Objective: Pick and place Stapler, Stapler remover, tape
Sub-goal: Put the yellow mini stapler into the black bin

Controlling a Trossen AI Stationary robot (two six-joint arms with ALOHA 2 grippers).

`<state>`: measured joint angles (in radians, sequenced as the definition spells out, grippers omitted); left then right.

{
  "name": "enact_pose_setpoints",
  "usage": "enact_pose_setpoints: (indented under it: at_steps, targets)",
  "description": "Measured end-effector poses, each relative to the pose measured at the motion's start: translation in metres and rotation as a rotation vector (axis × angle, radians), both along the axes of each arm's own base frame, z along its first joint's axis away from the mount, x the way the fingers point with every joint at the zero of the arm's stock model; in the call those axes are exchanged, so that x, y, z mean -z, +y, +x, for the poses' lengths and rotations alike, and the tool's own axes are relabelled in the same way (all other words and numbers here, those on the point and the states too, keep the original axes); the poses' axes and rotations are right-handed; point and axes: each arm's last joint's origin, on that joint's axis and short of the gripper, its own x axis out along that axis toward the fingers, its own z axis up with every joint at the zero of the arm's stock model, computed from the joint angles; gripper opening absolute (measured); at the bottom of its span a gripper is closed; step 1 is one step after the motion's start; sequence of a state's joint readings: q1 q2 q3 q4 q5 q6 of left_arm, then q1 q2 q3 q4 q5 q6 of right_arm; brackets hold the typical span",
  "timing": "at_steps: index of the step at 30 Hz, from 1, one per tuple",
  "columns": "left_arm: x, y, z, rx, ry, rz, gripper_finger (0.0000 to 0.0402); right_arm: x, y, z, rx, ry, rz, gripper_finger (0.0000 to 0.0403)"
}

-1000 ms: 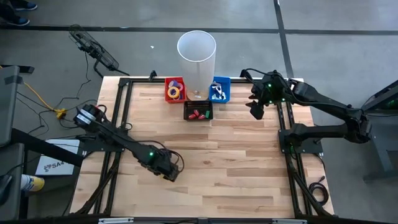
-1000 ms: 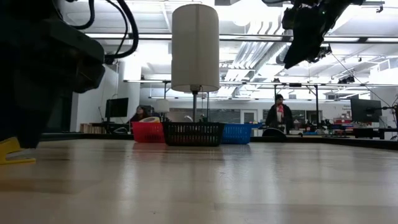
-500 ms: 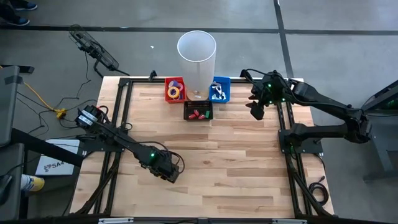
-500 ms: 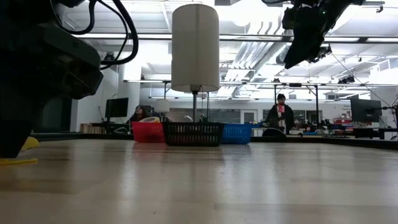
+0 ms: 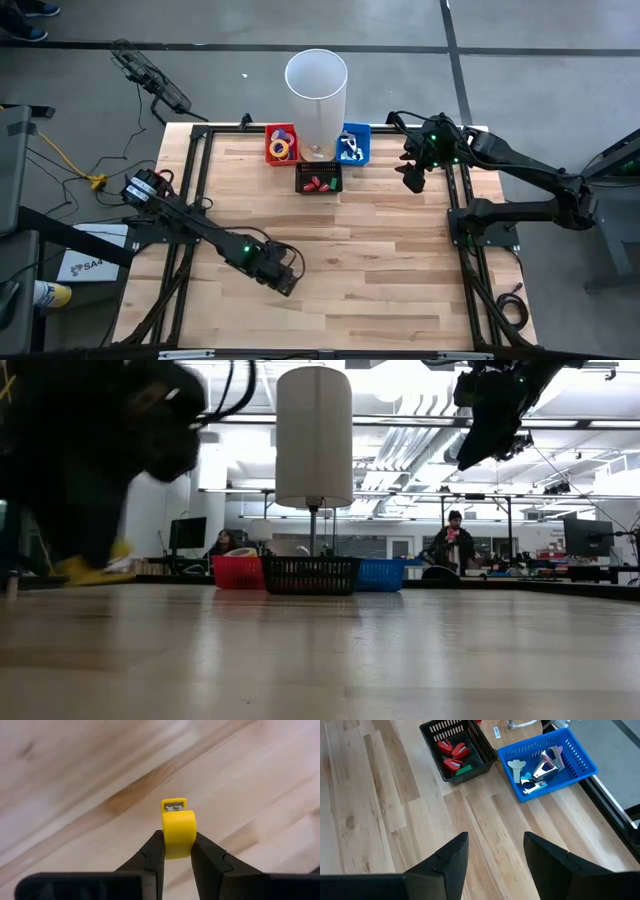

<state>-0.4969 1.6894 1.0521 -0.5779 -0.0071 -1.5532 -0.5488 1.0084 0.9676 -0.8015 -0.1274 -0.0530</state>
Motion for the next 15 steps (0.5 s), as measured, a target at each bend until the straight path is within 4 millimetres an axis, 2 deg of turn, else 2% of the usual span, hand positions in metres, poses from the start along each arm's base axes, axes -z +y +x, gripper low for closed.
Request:
enact_pose_setpoints:
  at_steps: [4,7,15]
  targets:
    - [-0.013,0.003,0.011,-0.03,-0.085,0.072,0.0064,0.0,0.0,0.0,0.0,0.0,0.0,0.0181]
    - [-0.023,0.013,0.02,-0.049,-0.115,0.134,0.0064,0.0,0.0,0.0,0.0,0.0,0.0,0.0181]
    - [-0.039,0.073,0.047,0.007,-0.148,0.279,0.0064,0.0,0.0,0.0,0.003,-0.001,0.001,0.0181]
